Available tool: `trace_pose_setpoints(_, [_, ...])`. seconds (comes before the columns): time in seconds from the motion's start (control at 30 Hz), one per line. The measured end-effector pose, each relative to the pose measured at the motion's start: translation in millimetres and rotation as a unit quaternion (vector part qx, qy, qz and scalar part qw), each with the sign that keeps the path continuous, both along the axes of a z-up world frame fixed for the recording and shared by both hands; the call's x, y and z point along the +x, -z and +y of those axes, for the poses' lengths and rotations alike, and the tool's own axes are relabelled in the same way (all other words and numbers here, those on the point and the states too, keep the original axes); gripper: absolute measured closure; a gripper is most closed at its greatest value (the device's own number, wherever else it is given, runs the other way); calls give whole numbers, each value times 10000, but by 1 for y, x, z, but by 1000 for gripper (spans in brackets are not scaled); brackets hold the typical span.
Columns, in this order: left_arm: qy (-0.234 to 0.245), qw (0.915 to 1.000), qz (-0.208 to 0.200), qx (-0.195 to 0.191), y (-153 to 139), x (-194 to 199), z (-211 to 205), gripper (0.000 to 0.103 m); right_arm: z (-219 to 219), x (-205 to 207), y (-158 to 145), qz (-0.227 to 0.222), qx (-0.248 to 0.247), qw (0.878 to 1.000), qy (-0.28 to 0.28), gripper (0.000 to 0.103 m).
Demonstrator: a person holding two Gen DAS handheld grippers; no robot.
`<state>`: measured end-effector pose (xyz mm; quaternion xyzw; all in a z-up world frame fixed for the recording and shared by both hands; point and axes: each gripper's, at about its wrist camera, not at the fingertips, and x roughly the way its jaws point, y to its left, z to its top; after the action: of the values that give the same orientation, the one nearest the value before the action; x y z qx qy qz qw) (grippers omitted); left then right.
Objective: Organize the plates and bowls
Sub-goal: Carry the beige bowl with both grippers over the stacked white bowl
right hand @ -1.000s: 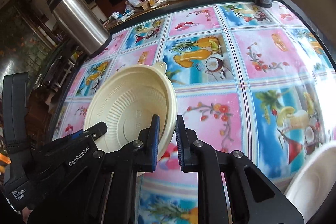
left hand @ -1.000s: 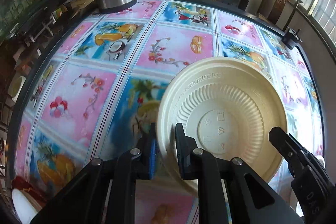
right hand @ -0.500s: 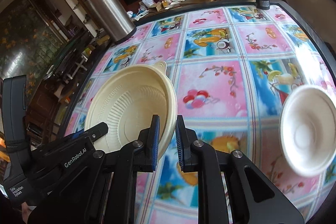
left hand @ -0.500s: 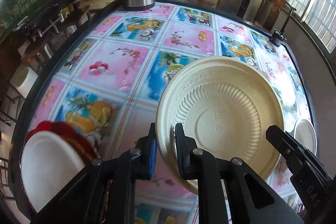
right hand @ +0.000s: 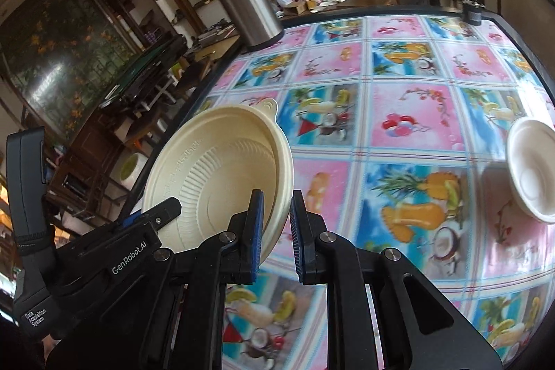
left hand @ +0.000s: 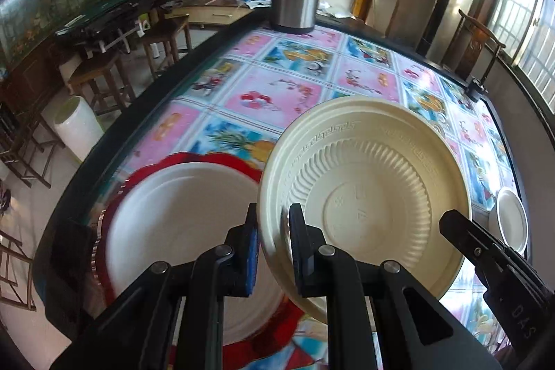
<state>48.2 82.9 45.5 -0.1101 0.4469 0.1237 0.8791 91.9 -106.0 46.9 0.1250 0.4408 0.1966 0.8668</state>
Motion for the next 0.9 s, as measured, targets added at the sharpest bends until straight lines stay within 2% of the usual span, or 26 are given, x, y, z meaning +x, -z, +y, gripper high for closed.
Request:
trace_pose_setpoints(0.4, [-369,9992,-139,-14,2,-35,45,88,58,-19,-1,-21,-128,9988,-479,88])
trace_pose_setpoints(0.9, [-687,9976,-64,-110,17,-52,84,88,111,-28,12,116,-398,9949,-918,88])
